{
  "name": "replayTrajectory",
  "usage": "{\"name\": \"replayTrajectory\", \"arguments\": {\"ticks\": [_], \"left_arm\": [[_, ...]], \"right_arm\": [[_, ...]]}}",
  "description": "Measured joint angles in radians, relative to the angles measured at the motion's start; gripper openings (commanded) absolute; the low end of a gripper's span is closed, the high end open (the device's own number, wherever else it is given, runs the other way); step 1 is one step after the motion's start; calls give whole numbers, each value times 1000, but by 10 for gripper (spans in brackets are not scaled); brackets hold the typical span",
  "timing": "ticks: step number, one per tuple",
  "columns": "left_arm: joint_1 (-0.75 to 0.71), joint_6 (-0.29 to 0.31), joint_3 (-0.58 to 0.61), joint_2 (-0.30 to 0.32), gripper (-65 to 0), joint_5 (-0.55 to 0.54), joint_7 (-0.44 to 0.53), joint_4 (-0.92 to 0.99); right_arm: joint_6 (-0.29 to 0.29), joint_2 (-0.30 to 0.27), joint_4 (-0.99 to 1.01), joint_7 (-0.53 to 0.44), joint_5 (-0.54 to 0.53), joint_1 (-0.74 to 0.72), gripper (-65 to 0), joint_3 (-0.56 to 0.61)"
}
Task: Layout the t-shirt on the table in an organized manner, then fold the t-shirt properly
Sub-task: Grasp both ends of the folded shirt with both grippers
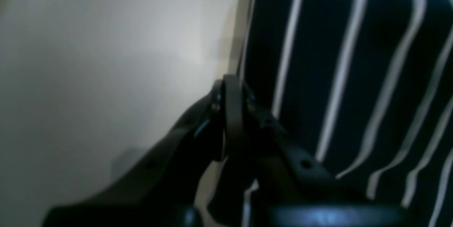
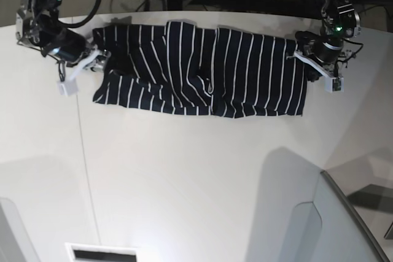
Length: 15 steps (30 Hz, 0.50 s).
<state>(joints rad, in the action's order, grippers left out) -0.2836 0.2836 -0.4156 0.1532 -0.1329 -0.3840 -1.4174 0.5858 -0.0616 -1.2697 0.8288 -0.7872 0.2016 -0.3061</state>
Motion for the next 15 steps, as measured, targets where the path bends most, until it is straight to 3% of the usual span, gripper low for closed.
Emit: {"name": "replayTrajectory", "arguments": {"ticks": [8, 15], "left_arm": [[-15, 0, -1, 0, -650, 4, 0, -46], [-6, 0, -2, 0, -650, 4, 0, -40]], "right_arm": [[4, -1, 20, -14, -15, -15, -68, 95], [16, -1, 70, -7, -30, -48, -74, 103]]}}
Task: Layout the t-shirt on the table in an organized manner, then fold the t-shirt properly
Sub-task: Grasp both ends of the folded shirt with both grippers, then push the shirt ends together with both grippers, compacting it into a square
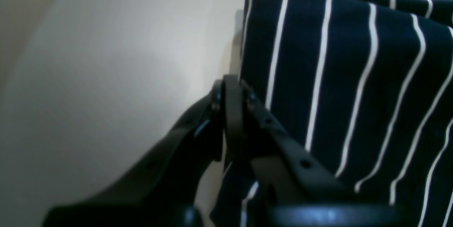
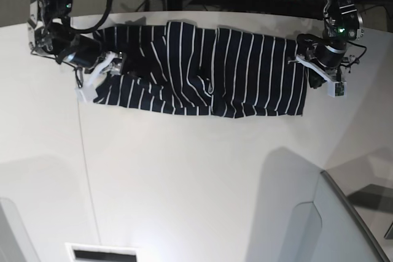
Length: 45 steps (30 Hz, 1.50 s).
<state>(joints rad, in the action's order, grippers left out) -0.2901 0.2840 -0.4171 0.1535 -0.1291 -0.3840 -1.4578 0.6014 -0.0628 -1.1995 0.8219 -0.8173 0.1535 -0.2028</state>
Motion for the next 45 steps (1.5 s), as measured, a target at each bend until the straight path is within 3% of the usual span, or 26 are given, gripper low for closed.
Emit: {"name": "replayTrajectory", "arguments": {"ticks": [3, 7, 10, 12, 15, 23, 28, 31, 36, 39, 42, 45], "left_arm": [[42, 2, -37, 7, -650, -1, 0, 60], [111, -1, -105, 22, -650, 1, 3, 147], [129, -7, -85, 47, -650, 0, 3, 187], [145, -7, -47, 58, -650, 0, 2, 222], [177, -4, 6, 56, -650, 0, 5, 280], [153, -16, 175, 52, -650, -7, 166, 307], [148, -16, 198, 53, -650, -11, 166, 302], [146, -16, 198, 51, -650, -14, 166, 300], [146, -23, 199, 32, -650, -11, 169, 296], [148, -23, 245, 21, -650, -14, 177, 294], [148, -22, 275, 13, -650, -14, 188, 293], [154, -23, 335, 16, -650, -22, 194, 292]], "right_arm": [[3, 2, 29, -3, -7, -20, -113, -3], [-3, 2, 42, -10, 11, -29, -245, -3], [-17, 2, 46, 3, 31, -42, -347, -3], [-18, 2, 48, 10, 41, -47, -444, -3], [-28, 3, 50, 21, 52, -44, -642, -3], [-41, 1, -132, 57, 61, -11, -644, 15], [-43, 15, -268, 149, 67, 14, -644, 63], [-124, 50, -332, 167, 66, 30, -644, 95], [-210, 49, -416, 173, 63, 38, -644, 224], [-273, 51, -445, 173, 61, 32, -644, 237], [-278, 47, -437, 180, 67, 14, -644, 241], [-290, 27, -421, 183, 82, -20, -644, 322]]}}
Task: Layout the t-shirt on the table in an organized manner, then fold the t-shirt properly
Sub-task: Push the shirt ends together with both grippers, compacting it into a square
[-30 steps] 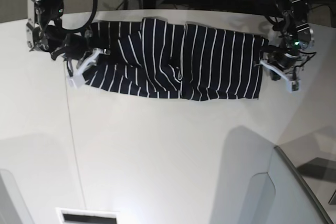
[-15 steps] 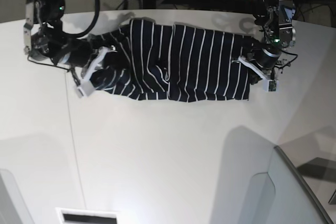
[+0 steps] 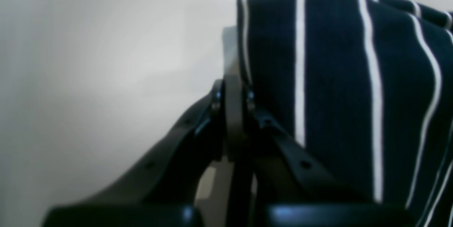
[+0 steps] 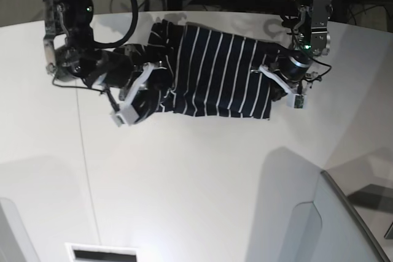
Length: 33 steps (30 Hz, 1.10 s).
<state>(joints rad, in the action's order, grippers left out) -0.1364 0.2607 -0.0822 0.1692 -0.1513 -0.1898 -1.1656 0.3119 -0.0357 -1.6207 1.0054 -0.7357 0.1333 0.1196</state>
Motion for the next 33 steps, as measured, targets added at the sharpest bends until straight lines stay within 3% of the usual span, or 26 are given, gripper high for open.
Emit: {"name": "replayTrajectory", "arguments": {"ticks": [3, 11, 18, 28, 33], "left_arm": [[8, 0, 70, 3, -650, 5, 3, -2], [14, 5, 230, -9, -650, -8, 22, -7], [21, 5, 306, -33, -650, -7, 25, -7], [34, 7, 312, -42, -650, -4, 3, -6], [33, 8, 312, -41, -650, -2, -11, -18]], "right_arm": [[-6, 0, 17, 1, -23, -32, -644, 47], [-140, -53, 24, 10, -9, -77, -644, 50], [-148, -44, 24, 93, -16, -132, -644, 53], [-148, -47, 148, 99, -13, -143, -644, 58], [-148, -40, 140, 95, -16, -158, -644, 177]]}}
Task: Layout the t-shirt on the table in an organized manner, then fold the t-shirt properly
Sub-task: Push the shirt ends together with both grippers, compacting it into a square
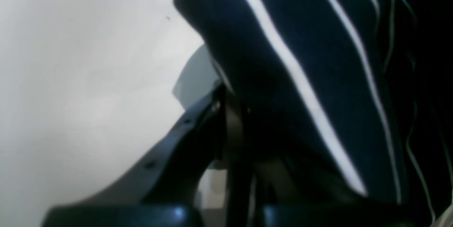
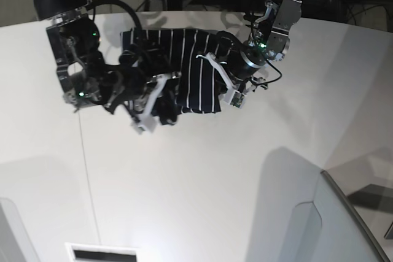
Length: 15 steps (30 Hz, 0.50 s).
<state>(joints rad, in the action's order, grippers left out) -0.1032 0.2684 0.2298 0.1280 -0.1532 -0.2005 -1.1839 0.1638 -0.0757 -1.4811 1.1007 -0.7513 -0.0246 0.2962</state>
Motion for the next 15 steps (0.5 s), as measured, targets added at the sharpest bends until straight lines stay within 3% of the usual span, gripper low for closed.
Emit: {"name": "replayTrajectory", "arguments": {"ticks": [3, 8, 10, 15], "left_arm": [[0, 0, 0, 0, -650, 0, -1, -1], [0, 3, -6, 11, -650, 2, -2, -2], [-3, 21, -45, 10, -650, -2, -8, -2], [-9, 15, -207, 11, -650, 15, -45, -19]], "right_arm": [[-6, 15, 4, -9, -6, -8, -644, 27], [-98, 18, 53, -31, 0, -34, -641, 24], [-97, 18, 79, -35, -1, -36, -627, 24], [-97, 18, 105, -32, -6, -36, -411, 23]]}}
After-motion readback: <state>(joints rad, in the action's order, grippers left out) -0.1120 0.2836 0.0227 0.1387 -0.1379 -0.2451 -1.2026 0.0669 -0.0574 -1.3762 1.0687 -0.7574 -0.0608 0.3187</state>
